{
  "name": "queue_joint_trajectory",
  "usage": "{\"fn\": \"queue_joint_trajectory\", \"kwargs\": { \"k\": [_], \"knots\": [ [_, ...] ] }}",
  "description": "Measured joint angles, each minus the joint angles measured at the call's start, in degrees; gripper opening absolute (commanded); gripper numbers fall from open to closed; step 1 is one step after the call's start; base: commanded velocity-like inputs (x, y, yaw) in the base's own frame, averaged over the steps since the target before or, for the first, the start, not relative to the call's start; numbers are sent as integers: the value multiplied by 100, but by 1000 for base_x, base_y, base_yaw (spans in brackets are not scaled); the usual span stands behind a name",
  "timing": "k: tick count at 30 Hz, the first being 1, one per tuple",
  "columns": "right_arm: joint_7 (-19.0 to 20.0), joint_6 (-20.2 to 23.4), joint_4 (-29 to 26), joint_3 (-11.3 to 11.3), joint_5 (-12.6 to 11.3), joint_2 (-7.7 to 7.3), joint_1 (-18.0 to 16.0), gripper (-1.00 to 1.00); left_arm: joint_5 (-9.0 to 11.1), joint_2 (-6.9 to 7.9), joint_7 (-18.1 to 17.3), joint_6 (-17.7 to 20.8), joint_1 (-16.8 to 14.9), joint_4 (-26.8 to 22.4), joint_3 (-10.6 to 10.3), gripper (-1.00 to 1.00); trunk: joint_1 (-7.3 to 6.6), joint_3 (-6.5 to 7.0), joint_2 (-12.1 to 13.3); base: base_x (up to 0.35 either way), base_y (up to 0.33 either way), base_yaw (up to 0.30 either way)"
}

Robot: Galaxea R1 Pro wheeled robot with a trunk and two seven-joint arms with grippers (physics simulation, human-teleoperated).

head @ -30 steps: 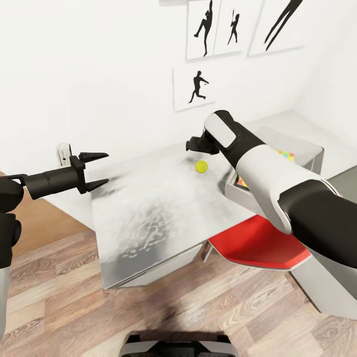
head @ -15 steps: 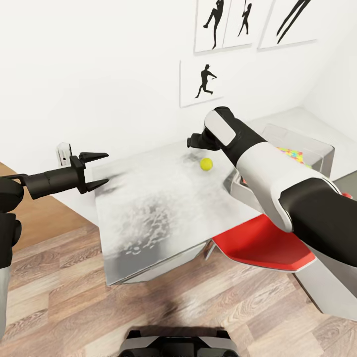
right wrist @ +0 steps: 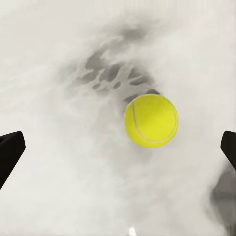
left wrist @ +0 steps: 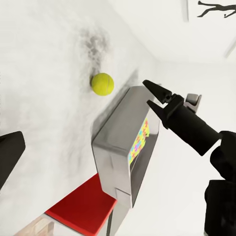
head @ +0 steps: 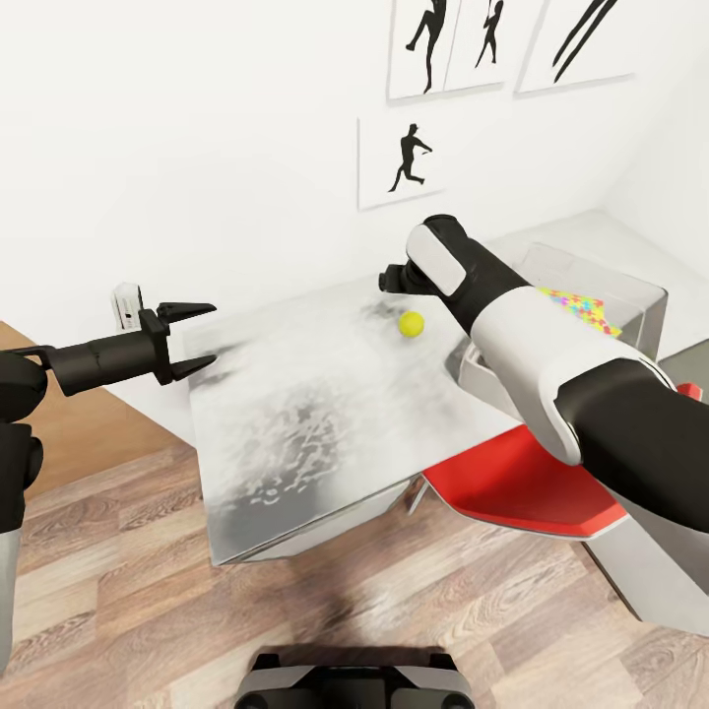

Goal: Put all the toys in the child's room - the three board games (two on the bed and one on the table), the two jigsaw puzzles on the table, and the tennis ball on the table - inside the toy box on the table in the child's room.

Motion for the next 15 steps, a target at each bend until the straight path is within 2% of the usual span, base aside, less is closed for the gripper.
{"fn": "queue_joint_trajectory", "kwargs": {
  "k": [7,15],
  "knots": [
    [-9,-91,-7,2,64,-200,16,100,1,1,0,0,0,0,0,100,0,-14,0,0,0,2],
    [6,-116,-9,2,80,-337,20,100,1,-3,0,0,0,0,0,100,0,-36,0,0,0,0]
  ]
}}
